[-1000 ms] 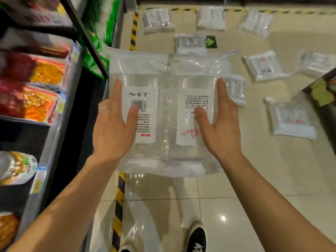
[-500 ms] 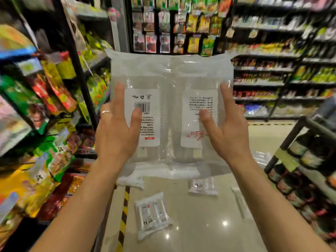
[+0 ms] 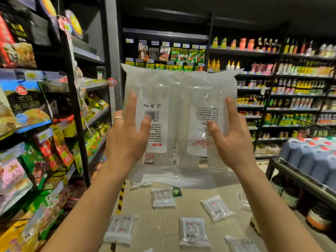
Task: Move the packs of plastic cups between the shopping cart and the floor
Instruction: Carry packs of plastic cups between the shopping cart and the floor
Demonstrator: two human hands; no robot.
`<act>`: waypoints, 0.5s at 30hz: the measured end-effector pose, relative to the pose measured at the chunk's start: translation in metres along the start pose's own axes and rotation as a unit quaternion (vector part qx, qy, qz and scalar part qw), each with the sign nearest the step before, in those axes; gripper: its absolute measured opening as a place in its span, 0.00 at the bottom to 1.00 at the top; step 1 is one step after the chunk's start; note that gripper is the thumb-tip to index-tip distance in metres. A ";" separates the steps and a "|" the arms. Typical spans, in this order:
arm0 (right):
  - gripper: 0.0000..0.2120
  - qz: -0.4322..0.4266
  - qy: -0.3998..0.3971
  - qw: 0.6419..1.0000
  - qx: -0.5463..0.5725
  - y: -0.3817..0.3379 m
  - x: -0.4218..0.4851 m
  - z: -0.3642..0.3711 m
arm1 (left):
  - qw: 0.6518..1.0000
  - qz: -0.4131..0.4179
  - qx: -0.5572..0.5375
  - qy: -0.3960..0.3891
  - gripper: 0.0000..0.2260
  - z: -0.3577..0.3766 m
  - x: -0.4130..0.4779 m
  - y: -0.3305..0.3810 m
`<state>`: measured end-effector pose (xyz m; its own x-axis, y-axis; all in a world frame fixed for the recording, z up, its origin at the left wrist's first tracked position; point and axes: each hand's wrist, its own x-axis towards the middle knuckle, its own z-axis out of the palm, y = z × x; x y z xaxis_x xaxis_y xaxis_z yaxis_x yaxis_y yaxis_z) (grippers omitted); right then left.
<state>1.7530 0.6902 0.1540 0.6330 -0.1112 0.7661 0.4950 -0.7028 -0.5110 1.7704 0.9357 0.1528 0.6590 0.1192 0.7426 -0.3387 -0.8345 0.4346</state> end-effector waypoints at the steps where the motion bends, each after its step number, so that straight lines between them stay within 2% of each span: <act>1: 0.32 0.000 0.003 1.000 0.000 0.002 0.005 -0.006 | 1.000 0.004 -0.004 0.002 0.29 0.002 0.004 0.007; 15: 0.32 0.025 0.063 0.996 -0.051 0.077 0.029 -0.116 | 0.996 0.061 -0.068 -0.011 0.28 0.072 0.018 0.126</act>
<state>1.7400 0.5513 0.1820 0.5727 -0.2295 0.7870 0.3975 -0.7619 -0.5114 1.7879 0.7944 0.1842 0.6211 0.0093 0.7837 -0.5034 -0.7617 0.4080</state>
